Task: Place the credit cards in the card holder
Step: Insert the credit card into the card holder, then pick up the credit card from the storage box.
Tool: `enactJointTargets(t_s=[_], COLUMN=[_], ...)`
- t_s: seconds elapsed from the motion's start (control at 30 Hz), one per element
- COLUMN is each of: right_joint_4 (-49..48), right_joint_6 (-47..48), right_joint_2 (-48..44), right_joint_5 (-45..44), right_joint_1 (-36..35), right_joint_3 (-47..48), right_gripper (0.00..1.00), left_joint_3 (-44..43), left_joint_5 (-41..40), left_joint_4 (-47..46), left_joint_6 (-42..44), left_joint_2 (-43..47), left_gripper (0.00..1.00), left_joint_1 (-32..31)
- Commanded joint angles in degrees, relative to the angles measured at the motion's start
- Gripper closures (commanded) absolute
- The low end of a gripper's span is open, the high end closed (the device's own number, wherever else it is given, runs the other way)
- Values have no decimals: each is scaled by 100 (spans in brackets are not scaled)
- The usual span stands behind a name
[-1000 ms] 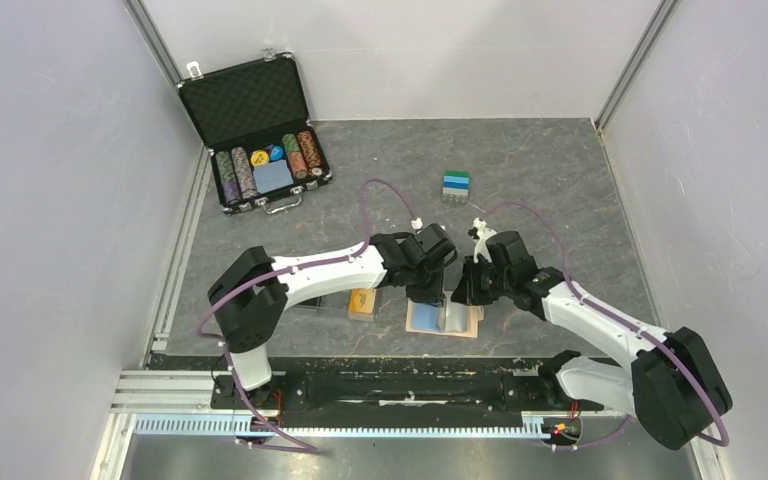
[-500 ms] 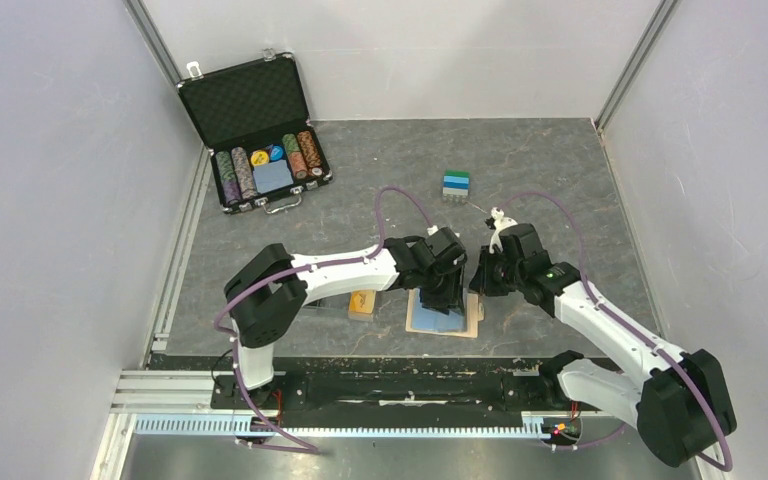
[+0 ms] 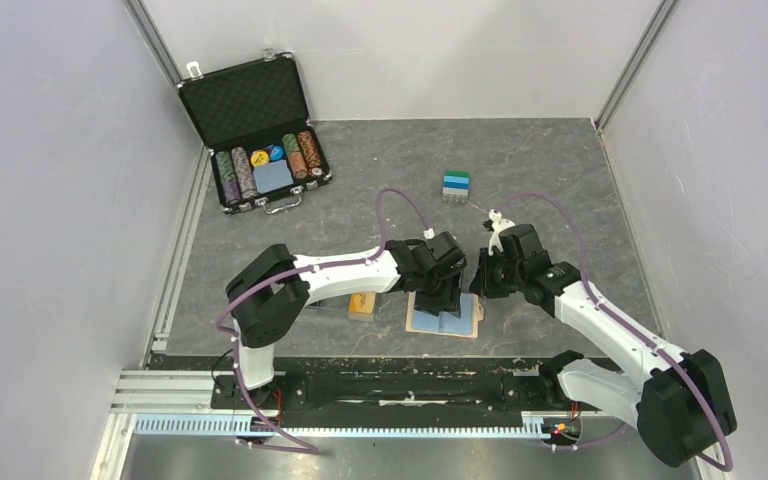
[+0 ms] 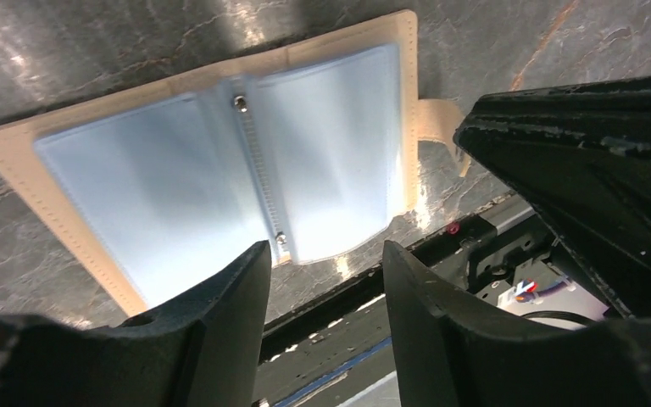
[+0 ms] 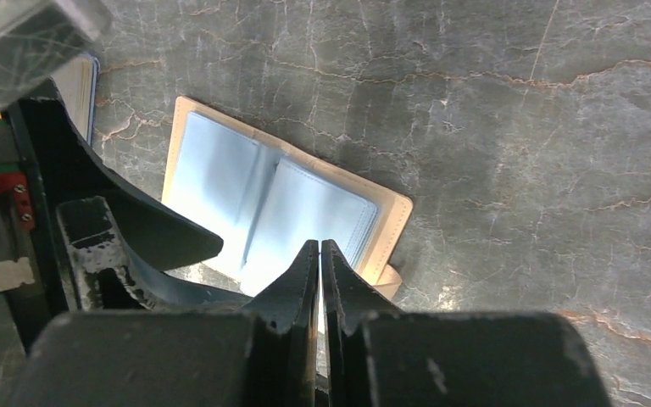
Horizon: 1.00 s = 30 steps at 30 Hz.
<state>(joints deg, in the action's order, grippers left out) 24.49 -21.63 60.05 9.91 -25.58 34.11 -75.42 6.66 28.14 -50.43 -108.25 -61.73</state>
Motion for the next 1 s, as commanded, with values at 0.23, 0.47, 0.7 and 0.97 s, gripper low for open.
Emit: enactJointTargets(t_s=[0.23,0.47,0.7,0.97], right_joint_4=[-754,-1462,-2120,-2630], right_joint_6=[-231,-713,-1144,-1465], right_joint_2=[93,288,674,1227], right_joint_5=[725,921,926,850], right_joint_1=[-109,-545,-1031,-1626], right_joint_3=[-71,-233,-229,105], right_gripper=[95,92,83,70], left_joint_3=[1003,2381,2536,2112], left_joint_5=[-321,552,262,-641], left_joint_4=[-306,-1008,563,1485], left_joint_6=[378,240,1104,1661], left_joint_2=[1699,3234,3899,3195], left_gripper=[38,38,39,44], left_joint_1=[355,1424,2495,2579])
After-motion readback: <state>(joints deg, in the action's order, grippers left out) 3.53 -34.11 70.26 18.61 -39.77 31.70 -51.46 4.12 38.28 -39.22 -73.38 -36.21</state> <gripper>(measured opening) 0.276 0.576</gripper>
